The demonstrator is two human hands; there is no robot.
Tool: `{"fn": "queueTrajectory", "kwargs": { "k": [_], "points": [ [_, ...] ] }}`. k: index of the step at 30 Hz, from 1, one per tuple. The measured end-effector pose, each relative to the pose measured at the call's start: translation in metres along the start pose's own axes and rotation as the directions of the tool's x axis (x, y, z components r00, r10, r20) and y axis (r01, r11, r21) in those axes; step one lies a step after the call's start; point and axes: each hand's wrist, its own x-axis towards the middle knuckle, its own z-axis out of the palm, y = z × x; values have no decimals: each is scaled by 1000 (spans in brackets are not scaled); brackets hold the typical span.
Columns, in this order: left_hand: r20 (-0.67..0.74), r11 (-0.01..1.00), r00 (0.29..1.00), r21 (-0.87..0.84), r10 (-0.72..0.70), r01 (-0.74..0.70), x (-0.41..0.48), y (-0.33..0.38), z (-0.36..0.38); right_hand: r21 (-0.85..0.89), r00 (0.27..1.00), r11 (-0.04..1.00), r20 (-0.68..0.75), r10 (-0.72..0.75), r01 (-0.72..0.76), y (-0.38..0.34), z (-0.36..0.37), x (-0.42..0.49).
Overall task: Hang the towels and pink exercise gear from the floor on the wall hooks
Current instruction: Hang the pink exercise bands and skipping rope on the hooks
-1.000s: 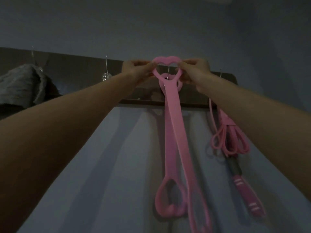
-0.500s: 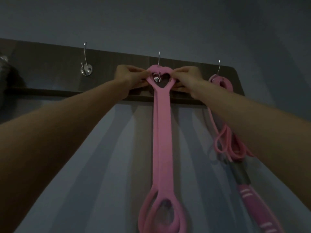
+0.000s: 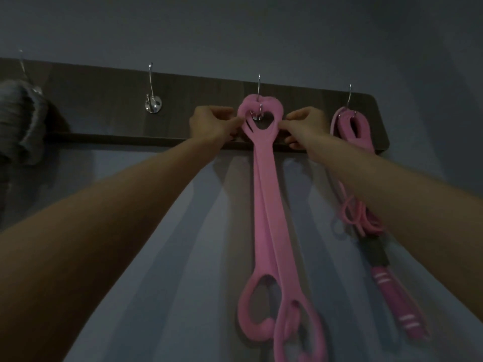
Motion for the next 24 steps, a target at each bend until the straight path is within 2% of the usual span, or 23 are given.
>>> {"fn": "queueTrajectory", "kwargs": {
  "k": [5, 9, 17, 24],
  "points": [
    [3, 983, 996, 165, 88, -87, -17, 1, -23, 13, 1000, 1000, -20, 7, -7, -2, -13, -27],
    [109, 923, 979, 329, 174, -201, -39, 6, -40, -73, 999, 997, -32, -30, 27, -5, -25, -55],
    [223, 874, 951, 392, 214, -289, -108, 30, -64, -138, 992, 986, 93, -81, 93, -12, -53, -127],
    [241, 775, 956, 568, 166, -278, -188, 41, -102, -290, 965, 935, 219, -145, 206, -18, -91, -214]
  ]
}}
